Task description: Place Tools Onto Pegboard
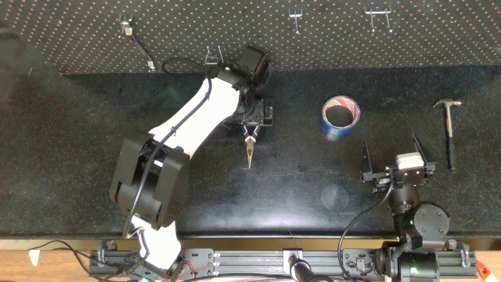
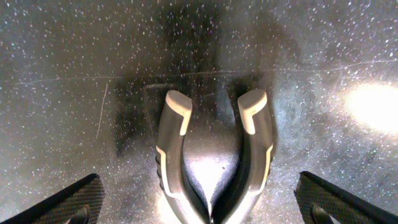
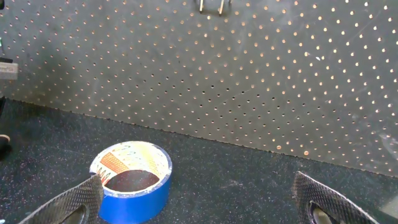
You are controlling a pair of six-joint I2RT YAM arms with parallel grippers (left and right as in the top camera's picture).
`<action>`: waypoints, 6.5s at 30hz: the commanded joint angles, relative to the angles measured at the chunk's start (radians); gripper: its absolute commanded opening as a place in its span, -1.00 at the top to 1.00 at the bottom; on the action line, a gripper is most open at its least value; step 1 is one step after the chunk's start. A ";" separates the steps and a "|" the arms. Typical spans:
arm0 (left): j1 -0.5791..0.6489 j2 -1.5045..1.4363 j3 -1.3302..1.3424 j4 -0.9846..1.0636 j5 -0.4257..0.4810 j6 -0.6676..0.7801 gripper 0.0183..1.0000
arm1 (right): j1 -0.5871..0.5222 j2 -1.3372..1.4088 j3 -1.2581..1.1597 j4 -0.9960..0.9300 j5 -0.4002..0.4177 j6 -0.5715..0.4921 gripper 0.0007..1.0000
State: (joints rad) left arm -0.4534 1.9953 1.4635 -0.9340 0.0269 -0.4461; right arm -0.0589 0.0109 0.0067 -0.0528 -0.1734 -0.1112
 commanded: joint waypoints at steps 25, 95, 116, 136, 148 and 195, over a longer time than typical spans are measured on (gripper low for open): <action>0.000 0.056 0.024 0.003 -0.020 -0.035 -1.00 | -0.005 -0.010 -0.003 -0.007 0.008 -0.006 -0.99; -0.025 0.061 0.024 0.026 -0.012 -0.126 -0.09 | -0.005 -0.010 -0.003 -0.007 0.008 -0.006 -0.99; -0.025 0.061 0.023 0.026 -0.016 -0.123 0.26 | -0.005 -0.010 -0.003 -0.007 0.008 -0.006 -0.99; 0.096 -0.380 0.016 -0.273 -0.084 -0.124 0.98 | -0.005 -0.010 -0.003 -0.007 0.008 -0.006 -0.99; 0.178 -0.675 0.012 -0.338 -0.337 -0.122 0.98 | -0.005 -0.010 -0.003 -0.007 0.008 -0.006 -0.99; 0.178 -0.459 -0.519 1.313 -0.316 0.250 0.98 | -0.005 -0.010 -0.003 -0.007 0.008 -0.006 -0.99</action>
State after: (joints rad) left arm -0.2764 1.5070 0.9375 0.3508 -0.3244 -0.2523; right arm -0.0589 0.0090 0.0067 -0.0532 -0.1734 -0.1112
